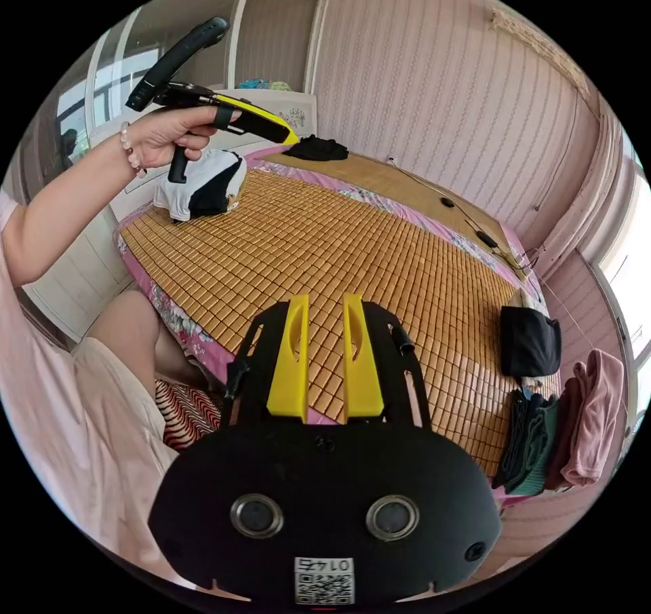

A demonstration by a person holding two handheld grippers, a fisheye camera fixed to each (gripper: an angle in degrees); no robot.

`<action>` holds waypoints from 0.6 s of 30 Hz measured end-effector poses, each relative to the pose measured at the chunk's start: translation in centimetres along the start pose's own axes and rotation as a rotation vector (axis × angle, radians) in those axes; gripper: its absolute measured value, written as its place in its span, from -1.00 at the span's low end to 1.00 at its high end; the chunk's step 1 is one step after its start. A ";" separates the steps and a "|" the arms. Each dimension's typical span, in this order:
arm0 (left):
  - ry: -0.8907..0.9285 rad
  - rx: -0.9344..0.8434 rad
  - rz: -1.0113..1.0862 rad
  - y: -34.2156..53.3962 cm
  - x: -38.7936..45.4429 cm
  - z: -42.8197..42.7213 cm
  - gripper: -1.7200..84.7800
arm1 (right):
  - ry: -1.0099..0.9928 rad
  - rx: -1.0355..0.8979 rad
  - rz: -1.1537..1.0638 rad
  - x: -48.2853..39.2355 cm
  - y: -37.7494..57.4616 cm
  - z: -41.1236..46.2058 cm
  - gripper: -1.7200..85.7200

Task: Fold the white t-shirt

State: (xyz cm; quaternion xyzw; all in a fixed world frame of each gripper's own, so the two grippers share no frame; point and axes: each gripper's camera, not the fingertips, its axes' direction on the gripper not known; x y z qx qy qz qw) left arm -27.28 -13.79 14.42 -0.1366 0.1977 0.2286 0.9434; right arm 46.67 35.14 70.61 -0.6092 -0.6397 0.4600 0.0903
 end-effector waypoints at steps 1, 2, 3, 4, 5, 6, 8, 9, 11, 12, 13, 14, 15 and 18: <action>-0.016 0.011 -0.032 1.1 -1.9 -1.1 -0.83 | 0.005 0.004 -0.037 -1.9 -2.2 0.2 -0.80; -0.022 0.017 -0.050 1.6 -2.8 -1.6 -0.83 | 0.007 0.003 -0.056 -2.8 -3.3 0.3 -0.80; -0.025 0.024 -0.083 2.7 -4.8 -2.5 -0.83 | 0.005 0.003 -0.089 -4.7 -5.4 0.6 -0.80; -0.023 0.028 -0.114 3.7 -6.7 -3.3 -0.82 | -0.006 0.010 -0.122 -6.5 -7.5 0.9 -0.80; -0.023 0.030 -0.126 4.2 -7.6 -3.7 -0.82 | -0.014 0.015 -0.139 -7.4 -8.5 1.1 -0.79; -0.034 0.033 -0.148 5.2 -9.3 -4.4 -0.82 | -0.029 0.019 -0.171 -9.2 -10.5 1.5 -0.78; -0.059 0.033 -0.178 6.5 -11.8 -5.3 -0.82 | -0.047 0.022 -0.219 -11.9 -13.4 2.3 -0.76; -0.070 0.030 -0.196 7.5 -13.5 -5.8 -0.82 | -0.061 0.025 -0.250 -13.7 -15.4 2.8 -0.75; -0.076 0.026 -0.228 8.9 -16.1 -6.4 -0.81 | -0.092 0.030 -0.294 -16.3 -18.4 3.7 -0.73; -0.078 0.023 -0.249 9.9 -17.8 -6.8 -0.81 | -0.112 0.029 -0.321 -18.0 -20.5 4.4 -0.72; -0.082 0.021 -0.270 10.9 -19.6 -7.1 -0.81 | -0.136 0.026 -0.351 -19.6 -22.6 5.1 -0.71; -0.081 0.018 -0.278 11.5 -20.4 -7.3 -0.81 | -0.147 0.023 -0.367 -20.4 -23.7 5.5 -0.71; -0.079 0.009 -0.292 12.7 -22.1 -7.6 -0.81 | -0.166 0.015 -0.396 -22.1 -25.8 6.3 -0.71; -0.087 -0.011 -0.357 16.8 -26.4 -8.1 -0.81 | -0.211 -0.023 -0.451 -25.9 -31.1 8.7 -0.71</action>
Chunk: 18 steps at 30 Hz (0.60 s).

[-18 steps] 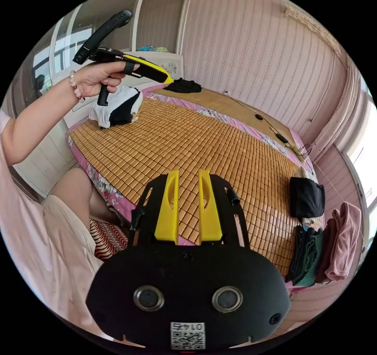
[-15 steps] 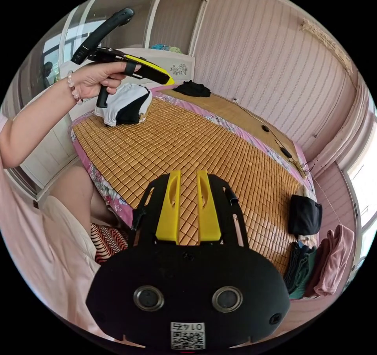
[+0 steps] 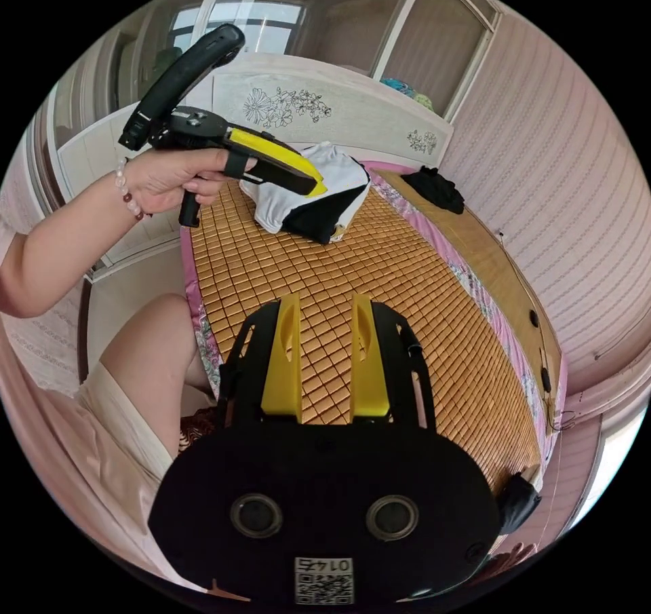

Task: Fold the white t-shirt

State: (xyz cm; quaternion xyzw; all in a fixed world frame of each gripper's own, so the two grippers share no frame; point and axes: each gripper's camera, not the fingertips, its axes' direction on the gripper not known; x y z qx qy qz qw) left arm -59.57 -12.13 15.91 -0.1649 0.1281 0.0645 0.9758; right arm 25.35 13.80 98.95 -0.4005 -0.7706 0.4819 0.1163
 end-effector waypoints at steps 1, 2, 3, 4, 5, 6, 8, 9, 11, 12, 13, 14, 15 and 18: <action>-0.019 0.011 -0.053 1.5 -2.5 -0.2 -0.80 | -0.032 -0.012 -0.020 -0.2 -2.5 1.2 -0.71; -0.031 0.022 -0.083 2.3 -3.9 -0.4 -0.80 | -0.047 -0.013 -0.033 -0.3 -3.7 1.8 -0.71; -0.048 0.042 -0.147 4.1 -6.6 -0.7 -0.79 | -0.071 -0.010 -0.063 -0.5 -6.0 2.9 -0.71; -0.054 0.051 -0.228 5.9 -9.6 -1.0 -0.79 | -0.080 -0.003 -0.099 -0.9 -8.5 4.1 -0.70; -0.055 0.050 -0.269 6.8 -11.1 -1.2 -0.79 | -0.082 0.000 -0.122 -1.1 -9.7 4.7 -0.70; -0.059 0.033 -0.330 8.4 -14.0 -1.3 -0.79 | -0.087 -0.002 -0.167 -1.6 -12.2 6.0 -0.70; -0.065 0.005 -0.428 10.5 -18.1 -1.4 -0.79 | -0.103 -0.004 -0.219 -2.4 -16.1 8.0 -0.69; -0.071 -0.003 -0.495 11.6 -20.7 -1.6 -0.78 | -0.123 -0.013 -0.244 -2.8 -18.8 9.3 -0.69; -0.088 0.001 -0.568 12.8 -24.2 -1.9 -0.78 | -0.155 -0.035 -0.279 -3.7 -22.8 11.4 -0.68; -0.109 0.010 -0.594 13.3 -26.2 -2.0 -0.77 | -0.171 -0.049 -0.304 -4.4 -25.4 12.6 -0.68; -0.131 0.007 -0.617 13.4 -28.2 -2.0 -0.75 | -0.180 -0.061 -0.333 -5.1 -27.7 13.8 -0.68; -0.141 0.001 -0.626 13.4 -29.2 -1.9 -0.73 | -0.182 -0.066 -0.343 -5.4 -28.8 14.3 -0.69; -0.161 -0.009 -0.632 13.2 -31.0 -1.7 -0.71 | -0.185 -0.079 -0.353 -6.0 -30.9 15.5 -0.69; -0.193 0.019 -0.611 12.2 -34.2 -1.0 -0.68 | -0.206 -0.101 -0.329 -6.3 -35.2 17.5 -0.70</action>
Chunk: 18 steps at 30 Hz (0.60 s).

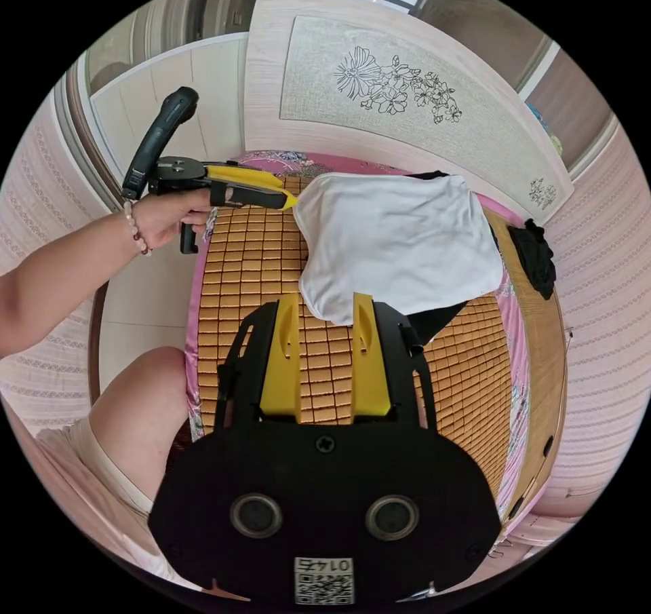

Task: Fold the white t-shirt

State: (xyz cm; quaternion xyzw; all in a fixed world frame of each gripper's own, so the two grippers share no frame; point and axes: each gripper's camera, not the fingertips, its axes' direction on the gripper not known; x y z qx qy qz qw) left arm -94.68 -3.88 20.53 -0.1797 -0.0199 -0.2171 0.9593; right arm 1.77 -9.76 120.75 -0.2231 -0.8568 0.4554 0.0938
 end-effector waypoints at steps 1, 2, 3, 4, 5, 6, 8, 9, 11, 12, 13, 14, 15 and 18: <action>0.019 0.016 0.020 -0.8 -0.5 0.6 -0.69 | -0.015 0.000 0.017 0.7 -1.3 0.3 -0.70; 0.027 0.013 0.029 -1.2 -0.7 1.1 -0.69 | -0.020 0.003 0.024 1.0 -1.9 0.4 -0.70; 0.040 -0.025 0.038 -1.7 -1.2 2.4 -0.73 | -0.024 0.013 0.040 1.7 -2.9 0.5 -0.70; 0.071 -0.060 0.028 -2.0 -1.7 3.5 -0.78 | -0.025 0.020 0.051 2.4 -3.9 0.5 -0.70; 0.093 -0.068 0.035 -2.0 -1.9 3.7 -0.81 | -0.024 0.023 0.053 2.8 -4.4 0.6 -0.70; 0.122 -0.050 0.076 -2.0 -1.8 3.4 -0.88 | -0.025 0.028 0.054 3.5 -5.4 0.7 -0.70; 0.056 0.016 0.124 -1.5 -1.1 2.0 -0.93 | -0.037 0.036 0.066 4.5 -6.8 0.9 -0.70; 0.018 0.047 0.156 -0.9 -0.5 1.0 -0.94 | -0.063 0.043 0.084 5.2 -7.7 1.1 -0.70; 0.031 0.104 0.187 0.3 0.3 -1.0 -0.96 | -0.127 0.073 0.141 6.4 -8.6 1.2 -0.70; 0.064 0.155 0.213 1.2 1.0 -2.5 -0.97 | -0.181 0.101 0.193 7.1 -8.9 1.4 -0.70; 0.080 0.193 0.237 2.0 1.8 -3.8 -0.97 | -0.247 0.126 0.246 7.8 -9.1 1.6 -0.70; 0.092 0.204 0.253 2.3 2.3 -4.3 -0.97 | -0.281 0.136 0.271 8.1 -9.1 1.8 -0.70; 0.122 0.210 0.299 2.6 3.2 -5.2 -0.98 | -0.338 0.148 0.318 8.7 -9.1 2.3 -0.70; 0.168 0.258 0.434 3.2 5.1 -7.2 -0.98 | -0.344 0.138 0.360 9.6 -9.1 3.3 -0.78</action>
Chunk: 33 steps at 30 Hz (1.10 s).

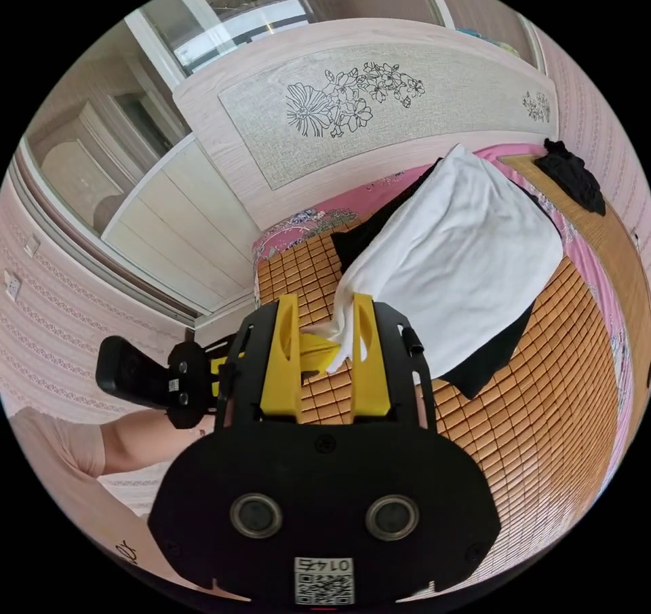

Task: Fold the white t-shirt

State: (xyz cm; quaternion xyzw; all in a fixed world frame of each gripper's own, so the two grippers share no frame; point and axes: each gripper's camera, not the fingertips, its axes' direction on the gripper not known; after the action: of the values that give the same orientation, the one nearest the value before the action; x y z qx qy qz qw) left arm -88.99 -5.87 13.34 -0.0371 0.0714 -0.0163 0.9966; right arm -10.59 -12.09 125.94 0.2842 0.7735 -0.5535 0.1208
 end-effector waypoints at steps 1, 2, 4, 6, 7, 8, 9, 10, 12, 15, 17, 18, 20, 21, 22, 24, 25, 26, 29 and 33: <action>0.007 0.006 0.006 -0.2 0.2 -0.6 -0.98 | 0.039 -0.026 -0.005 0.5 0.0 0.0 -0.87; 0.009 0.005 0.002 -0.2 0.1 -0.8 -0.98 | 0.069 -0.034 0.006 0.9 0.0 0.0 -0.91; -0.012 -0.023 -0.016 0.0 -0.6 -1.7 -0.98 | 0.095 -0.022 0.030 2.8 0.4 -0.8 -0.94; -0.070 -0.040 -0.026 0.6 -1.7 -2.1 -0.98 | 0.062 -0.023 0.057 4.3 0.7 -1.2 -0.95; -0.107 -0.058 -0.037 1.1 -2.7 -2.1 -0.97 | 0.055 -0.028 0.067 5.0 0.8 -1.3 -0.96; -0.122 -0.073 -0.048 1.3 -3.3 -2.1 -0.97 | 0.050 -0.029 0.067 5.3 0.9 -1.3 -0.95; -0.150 -0.106 -0.089 1.8 -4.8 -1.9 -0.96 | 0.041 -0.032 0.051 5.5 0.9 -1.2 -0.95; -0.175 -0.130 -0.153 2.4 -6.6 -1.7 -0.94 | 0.041 -0.040 0.023 5.5 0.9 -0.8 -0.95; -0.174 -0.132 -0.291 3.5 -9.3 -1.3 -0.88 | 0.063 -0.048 -0.008 5.2 0.8 -0.1 -0.93; 0.012 -0.212 -0.398 4.4 -11.9 2.2 -0.79 | 0.048 -0.028 -0.020 5.2 0.8 0.8 -0.81; 0.099 -0.246 -0.397 4.1 -11.6 3.7 -0.80 | 0.025 -0.020 -0.015 5.5 0.7 1.4 -0.73; 0.132 -0.216 -0.379 3.8 -11.0 3.9 -0.82 | 0.025 -0.032 -0.017 5.6 0.5 2.1 -0.67; 0.136 -0.174 -0.317 3.1 -9.6 3.8 -0.85 | 0.012 -0.057 -0.006 5.8 0.1 3.4 -0.64; 0.122 -0.167 -0.285 2.8 -8.8 3.7 -0.85 | 0.016 -0.066 0.003 6.0 0.0 4.3 -0.66; 0.115 -0.169 -0.257 2.7 -8.2 3.8 -0.86 | 0.032 -0.088 0.014 6.2 -0.1 5.3 -0.71; 0.123 -0.182 -0.241 2.8 -7.9 3.8 -0.85 | 0.095 -0.196 0.032 6.8 -0.2 7.3 -0.84; 0.117 -0.195 -0.233 2.9 -7.9 3.5 -0.85 | 0.157 -0.257 0.042 7.3 -0.2 8.1 -0.92; 0.110 -0.193 -0.231 3.0 -8.0 3.1 -0.85 | 0.165 -0.265 0.035 7.6 0.0 8.1 -0.93; 0.048 -0.157 -0.221 3.6 -9.1 0.4 -0.86 | 0.047 -0.196 0.040 9.6 1.5 5.9 -0.96; -0.119 -0.127 -0.308 3.2 -12.0 -0.5 -0.78 | -0.007 -0.109 0.065 13.2 4.9 2.3 -0.97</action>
State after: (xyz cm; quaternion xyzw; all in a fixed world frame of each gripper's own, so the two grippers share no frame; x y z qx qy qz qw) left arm -100.84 -2.31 14.29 -0.1115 0.0067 -0.1620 0.9805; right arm -18.77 -9.10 114.59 0.3005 0.7923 -0.5073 0.1567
